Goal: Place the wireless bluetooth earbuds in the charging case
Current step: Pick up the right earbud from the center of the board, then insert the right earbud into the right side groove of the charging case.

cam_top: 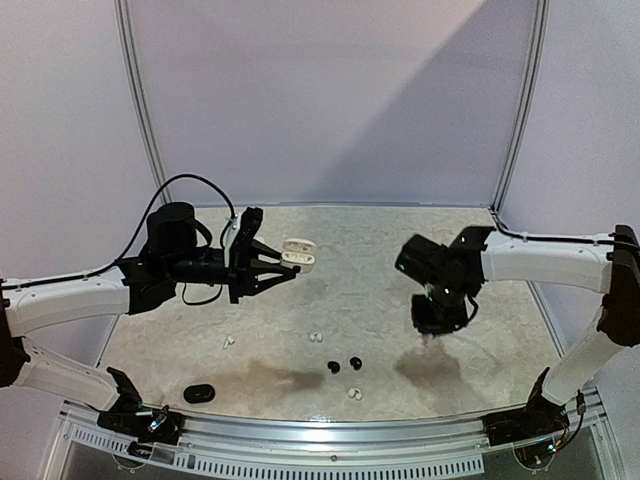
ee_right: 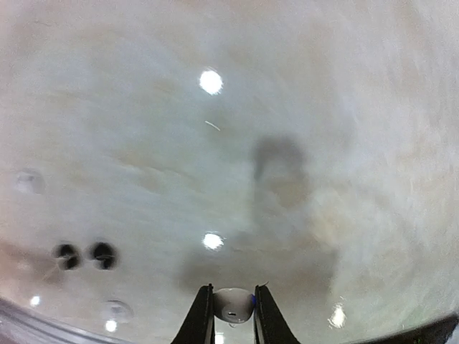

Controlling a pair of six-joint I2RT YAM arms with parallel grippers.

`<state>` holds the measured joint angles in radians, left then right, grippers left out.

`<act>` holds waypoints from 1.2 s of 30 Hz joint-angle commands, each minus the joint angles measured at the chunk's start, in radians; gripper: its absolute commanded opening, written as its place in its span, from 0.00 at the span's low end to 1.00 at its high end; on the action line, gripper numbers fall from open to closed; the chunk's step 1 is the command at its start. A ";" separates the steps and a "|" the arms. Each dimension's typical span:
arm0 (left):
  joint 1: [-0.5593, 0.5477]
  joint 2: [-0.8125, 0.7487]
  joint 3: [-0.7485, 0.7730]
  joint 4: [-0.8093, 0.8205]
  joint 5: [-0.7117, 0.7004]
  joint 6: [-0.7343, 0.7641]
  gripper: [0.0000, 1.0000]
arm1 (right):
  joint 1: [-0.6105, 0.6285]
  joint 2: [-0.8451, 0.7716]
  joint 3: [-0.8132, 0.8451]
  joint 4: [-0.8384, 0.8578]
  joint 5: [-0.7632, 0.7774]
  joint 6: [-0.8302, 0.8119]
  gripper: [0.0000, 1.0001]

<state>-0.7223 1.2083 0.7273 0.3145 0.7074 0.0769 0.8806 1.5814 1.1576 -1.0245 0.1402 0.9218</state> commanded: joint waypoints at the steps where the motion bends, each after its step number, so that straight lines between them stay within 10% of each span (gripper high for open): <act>1: -0.021 -0.014 -0.017 0.180 -0.099 -0.040 0.00 | 0.134 0.001 0.345 0.061 0.240 -0.242 0.00; 13: -0.025 -0.021 -0.035 0.306 -0.178 -0.074 0.00 | 0.356 -0.032 0.390 0.807 0.264 -0.699 0.00; 36: -0.023 -0.020 -0.034 0.348 -0.136 -0.155 0.00 | 0.367 -0.029 0.311 0.917 0.334 -0.841 0.00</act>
<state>-0.7288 1.2022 0.7040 0.6247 0.5442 -0.0578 1.2446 1.5570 1.4837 -0.0891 0.4381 0.1093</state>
